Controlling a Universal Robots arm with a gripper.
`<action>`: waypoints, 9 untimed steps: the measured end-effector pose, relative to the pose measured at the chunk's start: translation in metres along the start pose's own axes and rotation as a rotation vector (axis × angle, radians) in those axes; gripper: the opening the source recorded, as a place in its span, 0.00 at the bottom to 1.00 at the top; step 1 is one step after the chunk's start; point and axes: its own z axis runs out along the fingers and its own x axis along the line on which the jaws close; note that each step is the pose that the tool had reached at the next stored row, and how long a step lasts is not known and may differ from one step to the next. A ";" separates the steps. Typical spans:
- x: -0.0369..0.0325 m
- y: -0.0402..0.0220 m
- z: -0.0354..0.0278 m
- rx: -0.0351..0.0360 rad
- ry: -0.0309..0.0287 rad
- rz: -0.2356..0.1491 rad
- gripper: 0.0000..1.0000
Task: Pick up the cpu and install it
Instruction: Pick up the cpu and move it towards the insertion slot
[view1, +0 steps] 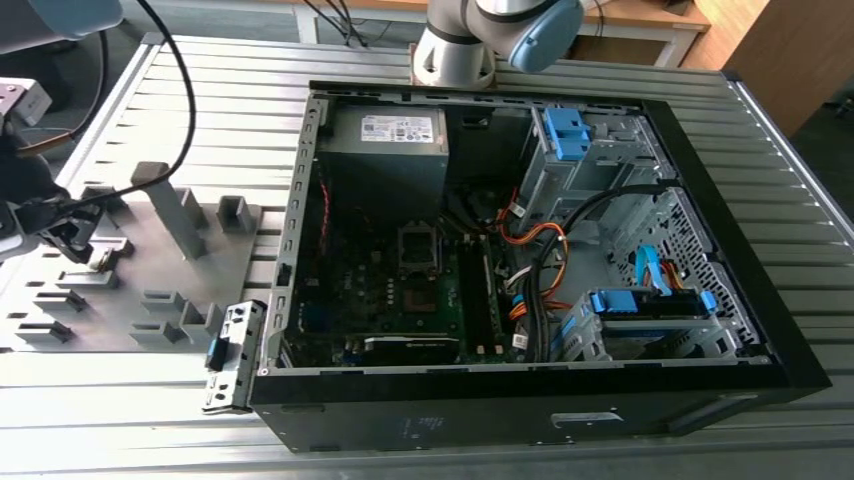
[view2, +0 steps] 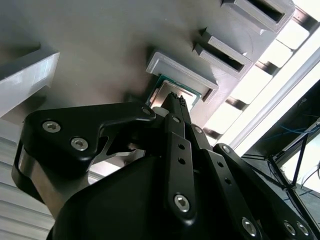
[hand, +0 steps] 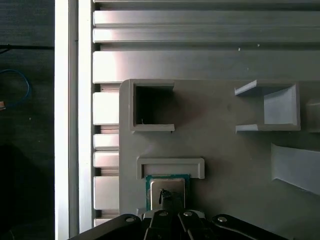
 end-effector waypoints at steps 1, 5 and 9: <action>0.0000 0.0000 0.0001 -0.0002 0.0002 -0.007 0.11; 0.0005 -0.0001 0.0004 -0.0004 0.0003 -0.010 0.11; 0.0018 0.0000 0.0005 -0.0003 0.0003 -0.010 0.11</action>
